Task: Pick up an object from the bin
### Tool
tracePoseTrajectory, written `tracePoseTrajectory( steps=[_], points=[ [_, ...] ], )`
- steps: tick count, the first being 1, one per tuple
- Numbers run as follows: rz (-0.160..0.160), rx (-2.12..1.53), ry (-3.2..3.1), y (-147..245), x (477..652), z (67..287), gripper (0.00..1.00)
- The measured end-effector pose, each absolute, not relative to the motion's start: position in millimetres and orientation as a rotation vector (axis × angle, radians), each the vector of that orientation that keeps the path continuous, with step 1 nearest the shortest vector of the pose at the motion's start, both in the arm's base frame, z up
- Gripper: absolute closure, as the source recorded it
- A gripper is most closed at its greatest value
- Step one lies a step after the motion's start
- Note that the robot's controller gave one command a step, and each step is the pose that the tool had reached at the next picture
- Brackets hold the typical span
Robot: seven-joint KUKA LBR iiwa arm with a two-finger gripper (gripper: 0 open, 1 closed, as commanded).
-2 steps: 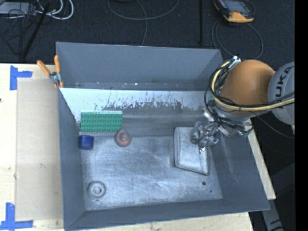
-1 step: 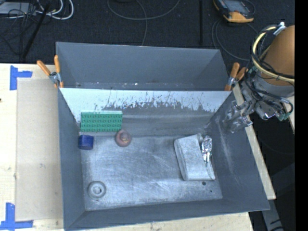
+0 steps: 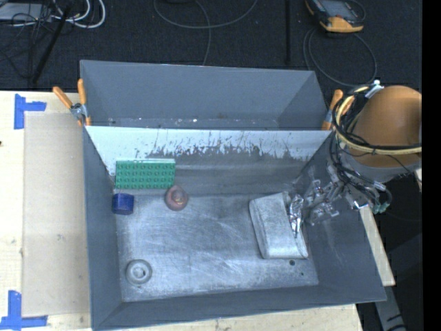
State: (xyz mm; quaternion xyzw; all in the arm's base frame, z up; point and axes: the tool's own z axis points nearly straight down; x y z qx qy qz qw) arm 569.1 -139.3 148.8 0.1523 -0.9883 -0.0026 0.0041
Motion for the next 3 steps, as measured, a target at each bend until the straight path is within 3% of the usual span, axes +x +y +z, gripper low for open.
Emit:
tracePoseTrajectory(
  steps=[1,2,3],
  points=[
    [0.011,-0.041,-3.153,-99,570.4,105,1.0],
    [0.001,-0.035,-3.143,-96,567.0,99,0.0],
    [-0.011,0.21,-3.134,-133,589.9,74,0.0]
  ],
)
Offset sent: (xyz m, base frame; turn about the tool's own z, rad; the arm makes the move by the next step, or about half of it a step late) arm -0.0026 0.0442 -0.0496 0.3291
